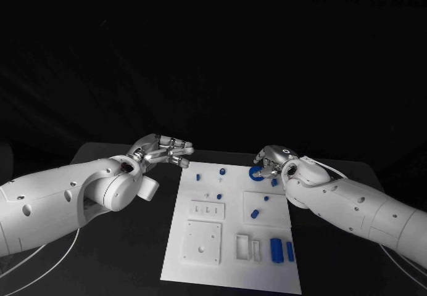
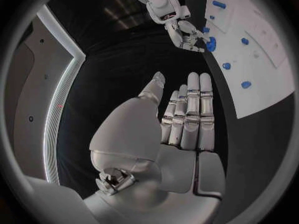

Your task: Assemble the parts on the task board

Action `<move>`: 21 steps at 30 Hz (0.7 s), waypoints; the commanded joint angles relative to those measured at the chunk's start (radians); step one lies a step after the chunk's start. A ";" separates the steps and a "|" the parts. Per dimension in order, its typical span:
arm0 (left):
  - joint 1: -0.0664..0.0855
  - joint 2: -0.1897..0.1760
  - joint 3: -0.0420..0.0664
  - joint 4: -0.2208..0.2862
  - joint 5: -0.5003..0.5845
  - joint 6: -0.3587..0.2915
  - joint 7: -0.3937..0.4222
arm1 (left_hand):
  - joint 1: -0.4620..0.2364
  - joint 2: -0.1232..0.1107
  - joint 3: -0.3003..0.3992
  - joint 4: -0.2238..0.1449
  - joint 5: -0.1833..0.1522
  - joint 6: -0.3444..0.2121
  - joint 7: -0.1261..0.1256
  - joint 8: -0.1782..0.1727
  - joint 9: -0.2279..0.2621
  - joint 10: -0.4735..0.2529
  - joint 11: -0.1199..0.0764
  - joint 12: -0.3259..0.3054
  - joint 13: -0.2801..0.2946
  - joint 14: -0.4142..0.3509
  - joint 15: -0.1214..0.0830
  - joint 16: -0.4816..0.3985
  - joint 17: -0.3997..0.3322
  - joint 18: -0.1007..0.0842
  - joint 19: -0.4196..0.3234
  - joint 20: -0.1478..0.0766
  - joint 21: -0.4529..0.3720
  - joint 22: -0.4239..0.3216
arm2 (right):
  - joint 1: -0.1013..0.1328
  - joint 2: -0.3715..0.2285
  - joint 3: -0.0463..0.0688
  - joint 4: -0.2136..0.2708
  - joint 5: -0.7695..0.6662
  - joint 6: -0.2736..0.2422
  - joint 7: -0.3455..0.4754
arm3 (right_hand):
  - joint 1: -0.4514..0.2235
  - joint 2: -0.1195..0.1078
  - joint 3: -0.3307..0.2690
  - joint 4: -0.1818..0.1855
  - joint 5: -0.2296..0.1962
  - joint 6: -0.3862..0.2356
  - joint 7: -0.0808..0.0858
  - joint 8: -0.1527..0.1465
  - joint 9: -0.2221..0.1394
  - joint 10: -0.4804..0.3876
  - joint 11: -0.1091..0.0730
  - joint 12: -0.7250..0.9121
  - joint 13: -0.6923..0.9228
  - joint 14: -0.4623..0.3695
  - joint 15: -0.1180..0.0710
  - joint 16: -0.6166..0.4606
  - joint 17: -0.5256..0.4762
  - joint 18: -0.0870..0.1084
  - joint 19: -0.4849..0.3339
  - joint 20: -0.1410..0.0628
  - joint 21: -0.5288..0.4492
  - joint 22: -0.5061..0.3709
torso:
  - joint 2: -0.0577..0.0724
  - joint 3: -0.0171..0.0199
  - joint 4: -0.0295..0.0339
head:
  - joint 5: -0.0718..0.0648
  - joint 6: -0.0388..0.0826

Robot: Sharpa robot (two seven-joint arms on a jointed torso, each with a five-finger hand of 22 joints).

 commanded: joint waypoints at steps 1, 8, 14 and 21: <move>0.001 0.000 0.001 0.001 -0.003 0.018 0.006 | 0.004 0.002 -0.001 -0.002 -0.001 -0.006 0.002 0.002 0.002 -0.009 0.000 -0.005 0.000 0.003 -0.002 -0.001 0.001 0.006 -0.006 0.002 0.005 -0.001 | -0.003 0.000 0.000 -0.006 -0.038 0.035 -0.027 | -0.003 -0.009 0.006 -0.001 -0.006 0.001 -0.001 0.000 0.000 0.005 -0.001 0.004 0.001 0.007 0.000 0.004 0.003 0.004 0.045 0.006 0.005 0.108 | -0.001 -0.0008 0.0006 | 0.000 -0.003; 0.001 -0.001 0.001 0.000 -0.003 0.018 0.005 | 0.004 0.002 -0.001 -0.002 -0.001 -0.006 0.002 0.002 0.002 -0.009 0.000 -0.005 0.000 0.003 -0.002 -0.001 0.001 0.006 -0.006 0.002 0.005 -0.001 | -0.005 -0.001 0.000 -0.013 -0.050 0.032 -0.037 | -0.005 -0.013 0.005 0.001 -0.010 -0.005 0.000 0.000 -0.001 0.004 0.000 0.004 0.002 0.007 0.001 0.004 0.006 0.004 0.044 0.007 0.013 0.109 | -0.001 -0.0003 0.0018 | 0.000 -0.005; 0.001 -0.002 0.001 0.001 -0.003 0.019 0.005 | 0.004 0.002 -0.001 -0.002 -0.001 -0.007 0.002 0.002 0.002 -0.009 0.000 -0.005 0.000 0.002 -0.002 -0.001 0.001 0.005 -0.006 0.001 0.006 -0.003 | -0.008 0.001 0.000 -0.022 -0.052 0.030 -0.037 | -0.006 -0.013 0.008 0.003 -0.002 -0.004 0.000 0.000 0.000 0.002 0.000 -0.001 -0.001 0.007 0.001 0.003 0.008 0.004 0.043 0.007 0.014 0.109 | -0.001 -0.0007 0.0016 | 0.000 -0.004; 0.001 -0.003 0.001 0.002 -0.003 0.019 0.005 | 0.004 0.002 -0.001 -0.002 -0.001 -0.007 0.002 0.002 0.002 -0.009 0.000 -0.005 0.000 0.002 -0.002 -0.001 0.001 0.005 -0.006 0.001 0.006 -0.003 | -0.011 0.008 0.000 -0.035 -0.050 0.033 -0.033 | -0.005 -0.012 0.011 0.002 0.011 -0.002 -0.001 0.000 0.000 0.000 0.000 -0.005 -0.003 0.008 0.000 0.002 0.008 0.004 0.042 0.007 0.016 0.109 | -0.001 -0.0016 0.0039 | 0.001 -0.007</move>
